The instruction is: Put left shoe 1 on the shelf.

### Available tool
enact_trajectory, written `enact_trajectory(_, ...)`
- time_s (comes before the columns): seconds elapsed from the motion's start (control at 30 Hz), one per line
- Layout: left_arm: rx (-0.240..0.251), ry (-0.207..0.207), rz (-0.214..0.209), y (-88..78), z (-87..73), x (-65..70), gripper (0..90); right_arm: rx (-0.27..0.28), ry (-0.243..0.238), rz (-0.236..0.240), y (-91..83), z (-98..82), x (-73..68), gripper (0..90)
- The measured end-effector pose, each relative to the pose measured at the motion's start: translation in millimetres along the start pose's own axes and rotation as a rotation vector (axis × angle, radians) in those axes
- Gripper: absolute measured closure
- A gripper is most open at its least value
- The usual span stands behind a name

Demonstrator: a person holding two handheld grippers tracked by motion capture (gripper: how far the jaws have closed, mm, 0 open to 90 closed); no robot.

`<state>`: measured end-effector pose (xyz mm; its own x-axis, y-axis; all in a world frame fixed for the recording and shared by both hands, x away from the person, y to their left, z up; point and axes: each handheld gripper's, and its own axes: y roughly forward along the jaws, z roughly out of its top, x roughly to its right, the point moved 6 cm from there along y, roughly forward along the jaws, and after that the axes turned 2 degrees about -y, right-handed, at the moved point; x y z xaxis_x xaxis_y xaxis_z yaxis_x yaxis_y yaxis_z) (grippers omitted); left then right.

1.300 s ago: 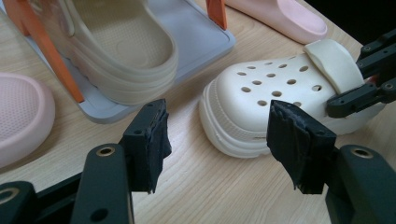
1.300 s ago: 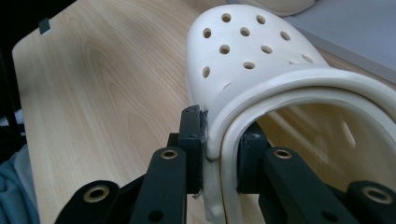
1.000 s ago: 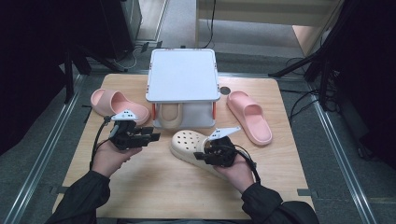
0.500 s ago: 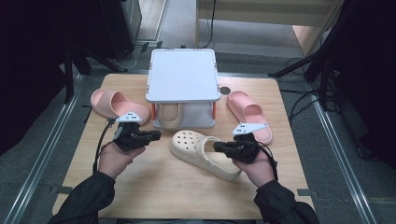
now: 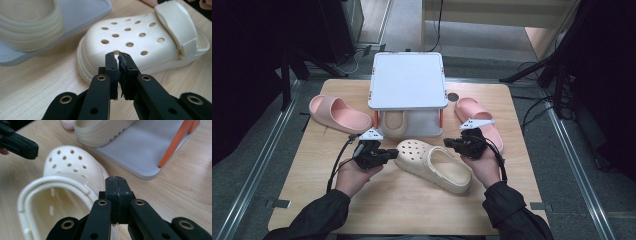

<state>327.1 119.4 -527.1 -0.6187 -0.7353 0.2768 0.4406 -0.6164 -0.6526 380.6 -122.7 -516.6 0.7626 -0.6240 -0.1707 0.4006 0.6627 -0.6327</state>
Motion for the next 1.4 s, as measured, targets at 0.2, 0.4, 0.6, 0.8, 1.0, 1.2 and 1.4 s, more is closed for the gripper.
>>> enact_trajectory(0.2, 0.003, -0.019, -0.006, 9.8, -1.3, -2.5, 85.0, -0.03, -0.006, 0.002, 4.7, -3.7, -4.7, 90.0)
enact_trajectory(0.4, -0.004, -0.027, -0.012, 11.9, -1.8, -5.4, 84.4, -0.051, -0.022, -0.002, 7.4, -5.8, -10.4, 90.0)
enact_trajectory(0.6, -0.026, -0.024, -0.007, 15.1, 0.9, -7.9, 83.4, -0.068, -0.009, 0.014, 8.9, -11.9, -17.5, 90.0)
enact_trajectory(0.8, -0.028, -0.022, -0.017, 19.3, 5.6, -9.8, 82.8, -0.062, 0.012, 0.018, 5.7, -18.0, -24.5, 90.0)
enact_trajectory(1.0, -0.047, -0.019, -0.047, 27.0, 13.8, -10.0, 83.6, -0.051, 0.042, 0.019, 1.1, -26.0, -36.8, 90.0)
enact_trajectory(1.2, -0.057, -0.001, -0.06, 33.5, 19.9, -7.1, 84.1, -0.035, 0.039, -0.002, -3.5, -31.1, -47.6, 89.8)
enact_trajectory(1.4, -0.063, 0.025, -0.068, 38.5, 24.3, -4.1, 85.1, -0.013, 0.048, -0.031, -7.2, -34.4, -57.2, 90.0)
